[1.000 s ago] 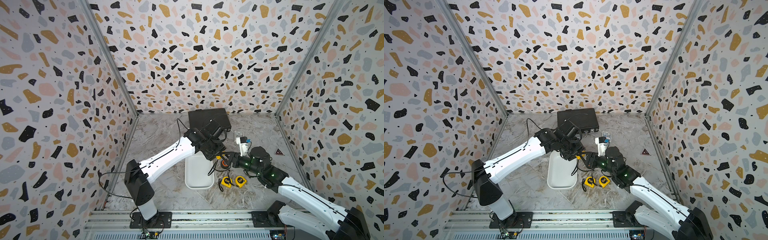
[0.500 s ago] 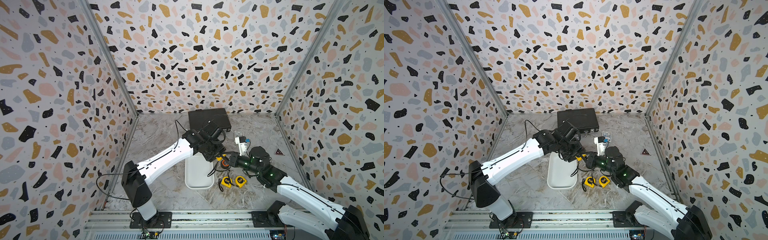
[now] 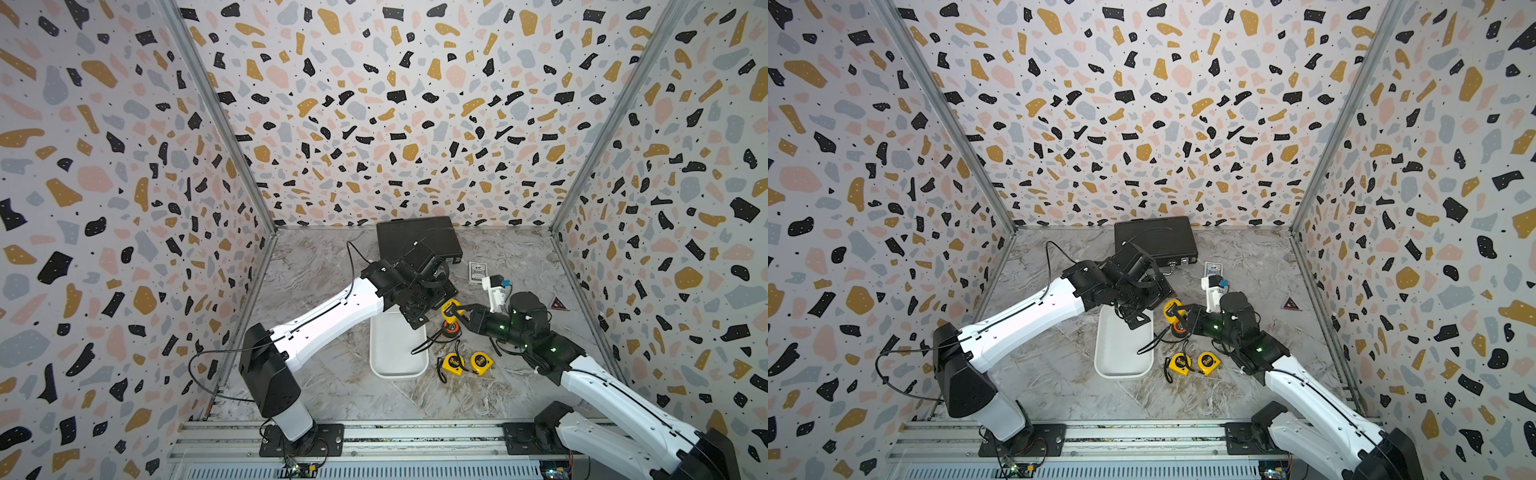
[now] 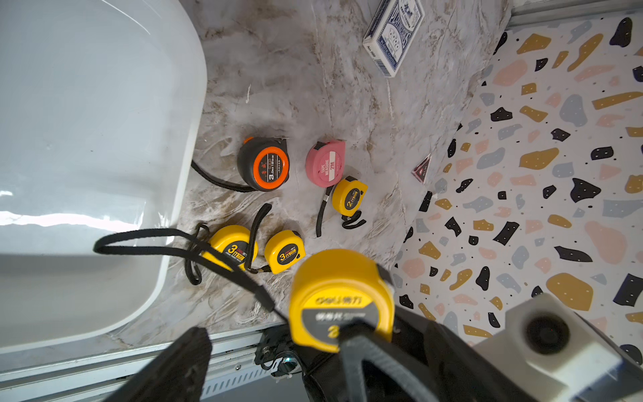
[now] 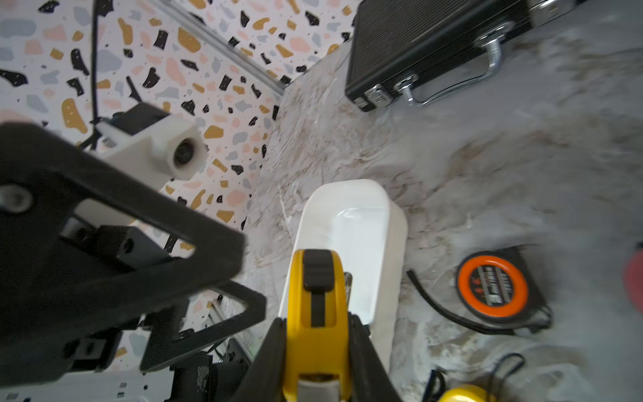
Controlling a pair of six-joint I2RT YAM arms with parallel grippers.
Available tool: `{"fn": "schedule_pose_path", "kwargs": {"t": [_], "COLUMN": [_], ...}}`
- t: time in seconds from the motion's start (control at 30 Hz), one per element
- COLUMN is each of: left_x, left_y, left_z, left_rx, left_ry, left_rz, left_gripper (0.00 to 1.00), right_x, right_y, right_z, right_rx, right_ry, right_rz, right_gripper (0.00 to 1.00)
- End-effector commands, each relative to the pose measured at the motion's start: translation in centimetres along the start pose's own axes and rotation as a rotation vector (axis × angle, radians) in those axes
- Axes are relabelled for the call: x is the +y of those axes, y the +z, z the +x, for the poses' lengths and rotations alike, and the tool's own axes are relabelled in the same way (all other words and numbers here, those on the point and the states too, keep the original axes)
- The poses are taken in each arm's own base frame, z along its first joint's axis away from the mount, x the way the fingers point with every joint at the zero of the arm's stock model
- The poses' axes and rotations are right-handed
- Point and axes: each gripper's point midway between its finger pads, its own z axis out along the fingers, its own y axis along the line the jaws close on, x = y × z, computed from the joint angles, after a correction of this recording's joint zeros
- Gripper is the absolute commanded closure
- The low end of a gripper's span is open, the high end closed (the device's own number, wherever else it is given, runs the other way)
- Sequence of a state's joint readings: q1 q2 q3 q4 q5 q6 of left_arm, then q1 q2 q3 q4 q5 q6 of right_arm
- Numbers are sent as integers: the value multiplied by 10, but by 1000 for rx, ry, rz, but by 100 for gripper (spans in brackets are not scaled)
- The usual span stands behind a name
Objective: Take the tape measure out of the storage box
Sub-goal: Place the tape measure at the center of the board.
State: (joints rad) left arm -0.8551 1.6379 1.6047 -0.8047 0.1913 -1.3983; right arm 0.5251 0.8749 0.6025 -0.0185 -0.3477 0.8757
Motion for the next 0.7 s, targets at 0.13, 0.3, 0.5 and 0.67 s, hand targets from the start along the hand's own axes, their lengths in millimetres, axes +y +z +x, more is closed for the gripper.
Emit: {"fn": "schedule_pose_path", "kwargs": {"t": [0.13, 0.3, 0.5, 0.67], "left_x": [12, 19, 30, 39], "left_y": [-20, -19, -20, -19], "left_z": [-15, -15, -15, -13], "left_rx": [-54, -47, -39, -32], "left_ry": [9, 16, 22, 11], "left_rz": [12, -3, -19, -20], "left_gripper": [0, 0, 0, 0], "right_x": [-61, -101, -136, -158], "right_y": [-55, -86, -100, -96], "right_z": [8, 20, 41, 65], "right_rx": [-8, -53, -46, 0], "right_ry": [192, 332, 458, 532], "right_rz": [195, 338, 447, 484], "right_gripper": [100, 100, 100, 100]}}
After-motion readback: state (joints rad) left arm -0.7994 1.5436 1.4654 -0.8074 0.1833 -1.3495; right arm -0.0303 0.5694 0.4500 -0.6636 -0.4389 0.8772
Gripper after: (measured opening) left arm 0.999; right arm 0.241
